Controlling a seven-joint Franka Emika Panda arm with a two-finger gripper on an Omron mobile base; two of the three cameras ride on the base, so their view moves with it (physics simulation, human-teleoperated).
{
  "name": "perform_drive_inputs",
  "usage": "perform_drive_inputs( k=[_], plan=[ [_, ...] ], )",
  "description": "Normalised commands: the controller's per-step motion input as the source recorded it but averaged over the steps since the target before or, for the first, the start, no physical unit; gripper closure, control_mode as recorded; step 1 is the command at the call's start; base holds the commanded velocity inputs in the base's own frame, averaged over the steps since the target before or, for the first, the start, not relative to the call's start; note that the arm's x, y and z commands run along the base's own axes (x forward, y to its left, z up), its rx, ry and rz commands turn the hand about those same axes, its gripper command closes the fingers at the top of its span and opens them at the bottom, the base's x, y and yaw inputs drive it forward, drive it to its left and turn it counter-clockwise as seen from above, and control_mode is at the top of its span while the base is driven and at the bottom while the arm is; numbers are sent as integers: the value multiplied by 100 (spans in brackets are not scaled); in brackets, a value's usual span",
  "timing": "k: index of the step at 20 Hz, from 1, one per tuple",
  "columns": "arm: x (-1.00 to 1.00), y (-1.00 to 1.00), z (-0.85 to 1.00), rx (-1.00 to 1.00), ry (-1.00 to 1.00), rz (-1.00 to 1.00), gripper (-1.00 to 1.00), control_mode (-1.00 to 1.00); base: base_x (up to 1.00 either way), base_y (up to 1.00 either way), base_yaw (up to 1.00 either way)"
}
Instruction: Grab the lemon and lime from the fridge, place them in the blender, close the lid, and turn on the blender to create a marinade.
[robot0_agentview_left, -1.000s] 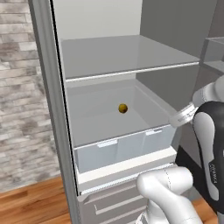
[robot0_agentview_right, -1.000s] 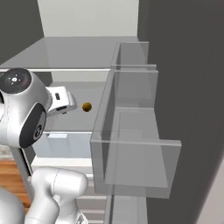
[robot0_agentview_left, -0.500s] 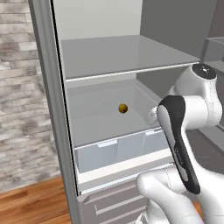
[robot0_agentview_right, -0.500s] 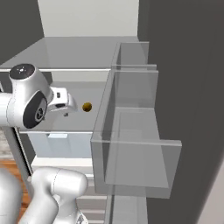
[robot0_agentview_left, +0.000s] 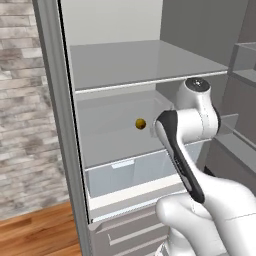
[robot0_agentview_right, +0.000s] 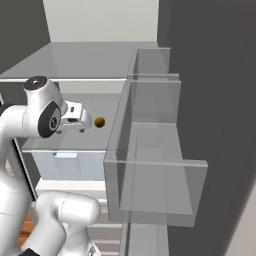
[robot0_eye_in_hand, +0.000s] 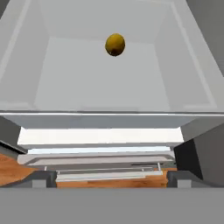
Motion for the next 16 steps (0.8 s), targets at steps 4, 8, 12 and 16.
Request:
perform_drive_inputs(
  k=[4,8,12,16],
  plan=[
    [90,6,-52,3,0,-7,-100,-100,0,0,0],
    [87,1,-43,4,0,0,-100,-100,0,0,0],
    [71,4,-39,2,0,0,-100,-100,0,0,0],
    [39,8,-25,0,0,0,-100,-100,0,0,0]
  ],
)
